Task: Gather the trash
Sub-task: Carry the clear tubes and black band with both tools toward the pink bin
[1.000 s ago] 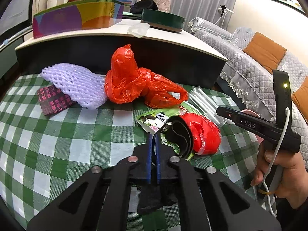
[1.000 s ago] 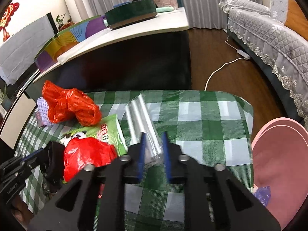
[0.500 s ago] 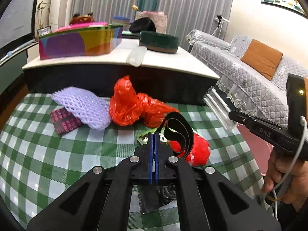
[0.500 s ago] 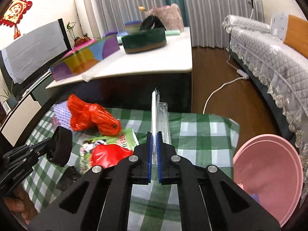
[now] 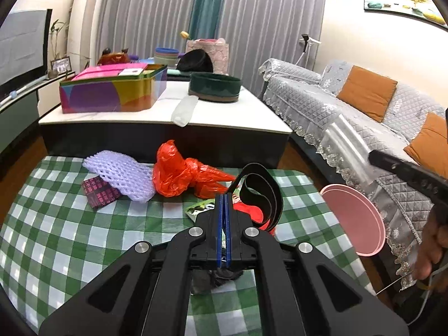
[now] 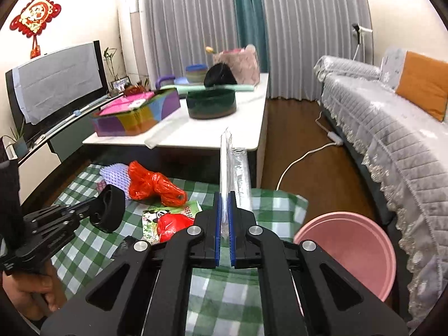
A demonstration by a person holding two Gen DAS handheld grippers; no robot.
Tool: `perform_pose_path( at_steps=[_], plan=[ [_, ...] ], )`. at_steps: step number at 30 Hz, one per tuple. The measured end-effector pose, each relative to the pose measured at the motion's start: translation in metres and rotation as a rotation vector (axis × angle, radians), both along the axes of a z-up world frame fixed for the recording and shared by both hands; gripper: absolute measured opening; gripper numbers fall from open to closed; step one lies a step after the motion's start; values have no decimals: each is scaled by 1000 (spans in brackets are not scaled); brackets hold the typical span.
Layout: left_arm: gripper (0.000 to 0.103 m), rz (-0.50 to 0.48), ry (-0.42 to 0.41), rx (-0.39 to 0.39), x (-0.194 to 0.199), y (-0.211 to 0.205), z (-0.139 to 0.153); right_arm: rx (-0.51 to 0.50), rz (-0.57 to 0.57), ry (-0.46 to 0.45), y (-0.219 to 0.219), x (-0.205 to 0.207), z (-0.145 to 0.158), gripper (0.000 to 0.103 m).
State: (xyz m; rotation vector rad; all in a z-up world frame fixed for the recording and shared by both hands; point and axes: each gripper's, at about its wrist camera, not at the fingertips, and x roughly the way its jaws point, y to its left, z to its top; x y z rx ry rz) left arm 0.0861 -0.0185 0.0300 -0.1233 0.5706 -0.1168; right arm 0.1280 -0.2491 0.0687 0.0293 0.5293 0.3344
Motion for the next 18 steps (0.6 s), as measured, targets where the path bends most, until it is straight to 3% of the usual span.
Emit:
perform_pose_path(
  at_steps=[8,18],
  plan=[
    [1,-25,-23,-3,-18,-12,13,6,-47,-73,-40,-31,31,5],
    [1,-39,-7,15,-27,-31,7,43,-152,-86,-84,-37,13,5]
  ],
)
